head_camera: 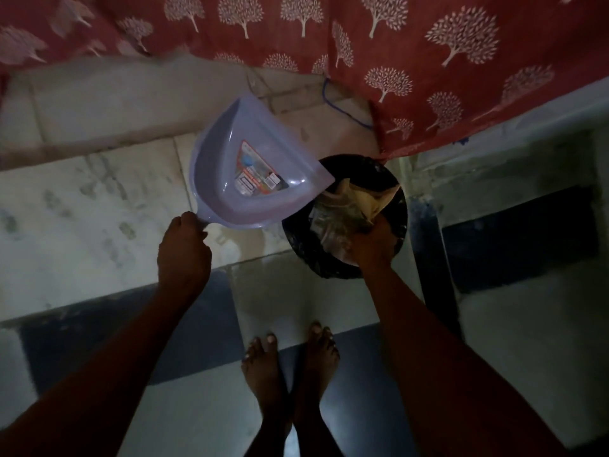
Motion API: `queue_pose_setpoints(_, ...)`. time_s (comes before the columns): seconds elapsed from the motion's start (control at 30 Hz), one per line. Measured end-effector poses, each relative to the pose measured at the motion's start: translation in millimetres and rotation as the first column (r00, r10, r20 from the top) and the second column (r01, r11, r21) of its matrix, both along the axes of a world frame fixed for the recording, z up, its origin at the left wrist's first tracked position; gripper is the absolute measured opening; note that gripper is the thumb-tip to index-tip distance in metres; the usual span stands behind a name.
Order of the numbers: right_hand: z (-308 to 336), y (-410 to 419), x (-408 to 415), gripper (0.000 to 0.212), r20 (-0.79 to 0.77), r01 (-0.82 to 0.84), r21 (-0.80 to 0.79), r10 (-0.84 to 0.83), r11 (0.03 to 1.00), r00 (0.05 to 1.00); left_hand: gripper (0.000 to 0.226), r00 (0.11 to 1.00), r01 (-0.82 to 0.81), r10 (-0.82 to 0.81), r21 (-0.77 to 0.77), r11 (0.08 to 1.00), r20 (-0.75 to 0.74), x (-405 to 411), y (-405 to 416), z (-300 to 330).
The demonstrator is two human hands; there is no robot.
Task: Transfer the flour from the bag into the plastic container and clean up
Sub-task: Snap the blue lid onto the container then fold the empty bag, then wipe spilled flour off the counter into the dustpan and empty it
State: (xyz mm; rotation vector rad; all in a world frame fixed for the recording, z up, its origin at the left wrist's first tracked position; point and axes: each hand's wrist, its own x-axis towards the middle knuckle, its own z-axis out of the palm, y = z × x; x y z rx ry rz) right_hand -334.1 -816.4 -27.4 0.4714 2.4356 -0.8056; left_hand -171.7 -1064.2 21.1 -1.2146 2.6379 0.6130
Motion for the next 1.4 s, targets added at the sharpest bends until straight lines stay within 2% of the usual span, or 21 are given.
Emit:
queue_pose_setpoints(0.23, -26.0, -3.3, -20.5, 0.064, 0.180, -0.131, -0.008, 0.131, 0.991, 0.975, 0.021, 0.999, 0.005, -0.006, -0.012, 1.000, -0.045, -7.1, 7.6, -12.9)
queue_pose_setpoints(0.4, -31.3, 1.9, -16.4, 0.059, 0.218, -0.196, -0.016, 0.195, 0.980, 0.956, 0.027, 0.998, 0.008, -0.007, 0.017, 1.000, -0.066, -8.3, 19.0, -9.1)
queue_pose_setpoints(0.53, -12.6, 5.9, -9.1, 0.059, 0.140, -0.193, -0.040, 0.197, 0.980, 0.970, 0.026, 0.999, 0.017, -0.015, 0.036, 0.999, -0.045, -10.4, 23.7, -2.6)
queue_pose_setpoints(0.6, 3.7, 7.1, 0.4, 0.062, 0.024, -0.162, -0.061, 0.163, 0.985, 0.986, 0.025, 0.999, 0.028, -0.026, 0.048, 0.998, -0.044, -11.3, 26.2, 4.5)
queue_pose_setpoints(0.67, 11.4, 14.6, 9.5, 0.048, -0.112, -0.130, -0.051, 0.123, 0.990, 0.986, 0.023, 0.998, 0.051, -0.049, 0.044, 0.998, -0.051, -12.7, 30.4, 15.3)
queue_pose_setpoints(0.73, 29.1, 22.5, 16.9, 0.033, -0.169, -0.039, -0.077, 0.026, 0.996, 0.985, 0.021, 0.993, 0.091, -0.088, 0.032, 0.995, -0.077, -14.6, 37.4, 32.1)
queue_pose_setpoints(0.83, 67.1, 30.7, 23.5, 0.030, -0.143, 0.101, -0.201, -0.131, 0.974, 0.981, 0.010, 0.987, 0.119, -0.115, 0.023, 0.993, -0.108, -17.2, 50.3, 62.6)
queue_pose_setpoints(0.93, 119.6, 39.7, 26.3, 0.022, -0.185, 0.184, -0.350, -0.260, 0.918, 0.948, 0.003, 0.984, 0.117, -0.112, 0.030, 0.993, -0.137, -20.8, 64.4, 105.5)
queue_pose_setpoints(1.07, 194.8, 53.1, 35.0, 0.036, -0.251, 0.205, -0.438, -0.338, 0.875, 0.907, 0.006, 0.964, 0.193, -0.182, 0.041, 0.980, -0.195, -20.1, 80.1, 172.2)
queue_pose_setpoints(1.4, 431.1, 101.1, 77.8, 0.021, -0.294, 0.222, -0.595, -0.466, 0.772, 0.834, 0.017, 0.865, 0.429, -0.375, 0.103, 0.897, -0.334, 10.9, 107.0, 381.1)
